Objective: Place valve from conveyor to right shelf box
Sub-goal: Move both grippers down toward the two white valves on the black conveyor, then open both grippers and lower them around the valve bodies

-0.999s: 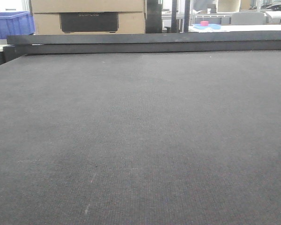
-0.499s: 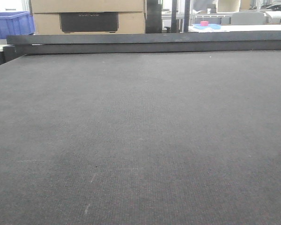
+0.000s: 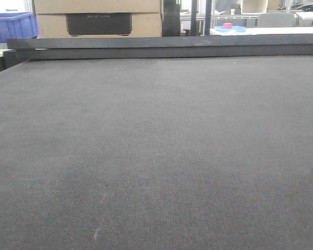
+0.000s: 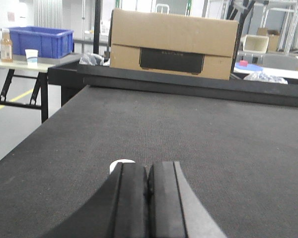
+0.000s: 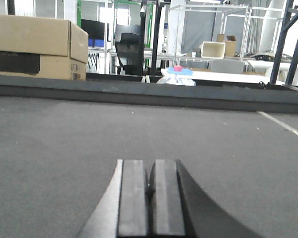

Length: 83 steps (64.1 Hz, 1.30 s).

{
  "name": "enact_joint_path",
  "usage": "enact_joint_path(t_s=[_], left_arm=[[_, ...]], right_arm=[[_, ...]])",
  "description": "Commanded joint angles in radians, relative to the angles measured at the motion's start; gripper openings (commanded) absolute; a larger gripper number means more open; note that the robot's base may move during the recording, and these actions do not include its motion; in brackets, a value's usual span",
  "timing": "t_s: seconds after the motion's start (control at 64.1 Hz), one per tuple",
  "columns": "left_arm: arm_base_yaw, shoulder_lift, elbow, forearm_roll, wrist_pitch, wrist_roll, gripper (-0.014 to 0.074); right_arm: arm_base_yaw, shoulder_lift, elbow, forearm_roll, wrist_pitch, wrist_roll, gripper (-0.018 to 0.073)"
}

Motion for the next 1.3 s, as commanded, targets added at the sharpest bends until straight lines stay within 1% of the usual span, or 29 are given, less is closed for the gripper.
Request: enact_joint_path(t_s=[0.0,0.047,0.14,0.218,0.297,0.406,0.499,0.577,0.655,0.702,0.78,0.874,0.952,1.092,1.202,1.28], left_arm=[[-0.001,-0.003,-0.103,0.003,0.110,-0.001,-0.0111],[-0.001,-0.003,-0.167,0.008,0.212,-0.001,-0.0111],[-0.001,0.020,-0.297,0.027,0.350,-0.001,-0.0111],[-0.001,0.073,-0.384,0.027,0.427,-0.001,-0.0111],[-0.001,0.149,-0.467,0.027,0.506,-0.001,-0.0111],[-0.001,0.316,-0.592,0.027,0.626,-0.001,-0.0111],[-0.001,0.461,-0.681,0.027,0.687,-0.001,-0.0111],[-0.001,0.585,-0.760,0.027,0.747,-0.001,-0.0111],[-0.001,0.716,-0.848,0.027,0.823,-0.001,-0.0111],[-0.001,0.777,-0.888,0.027,0.844,-0.001,-0.0111],[-0.001,0.878,-0.955,0.027,0.844,-0.001,-0.0111],[-0.001,0.974,-1.013,0.027,0.825,-0.001,-0.0111],[-0.001,1.041,-1.052,0.018,0.832,-0.001,-0.0111],[-0.001,1.106,-1.077,0.018,0.842,-0.010,-0.0111],[-0.001,1.132,-1.078,0.016,0.876,-0.035,-0.0111],[-0.001,1.148,-1.078,0.014,0.895,-0.035,-0.0111]], right_arm=[[-0.006,-0.002,-0.070,-0.004,0.058,0.000,-0.0168],[-0.006,-0.002,-0.118,-0.004,0.118,0.000,-0.0168],[-0.006,0.001,-0.221,-0.004,0.244,0.000,-0.0168],[-0.006,0.043,-0.291,-0.004,0.334,0.000,-0.0168],[-0.006,0.116,-0.356,-0.004,0.391,0.000,-0.0168],[-0.006,0.259,-0.445,-0.004,0.442,0.000,-0.0168],[-0.006,0.390,-0.507,-0.002,0.487,0.000,-0.0168],[-0.006,0.514,-0.588,-0.002,0.574,0.000,-0.0168],[-0.006,0.654,-0.674,-0.002,0.696,0.000,-0.0168],[-0.006,0.722,-0.727,-0.002,0.749,0.000,-0.0168],[-0.006,0.836,-0.805,-0.002,0.836,0.000,-0.0168],[-0.006,0.969,-0.888,-0.002,0.903,0.000,-0.0168],[-0.006,1.053,-0.943,-0.002,0.934,0.000,-0.0168],[-0.006,1.157,-1.040,0.005,1.043,0.000,-0.0168],[-0.006,1.217,-1.111,0.042,1.132,0.000,-0.0168],[0.015,1.249,-1.157,0.044,1.180,0.000,-0.0168]])
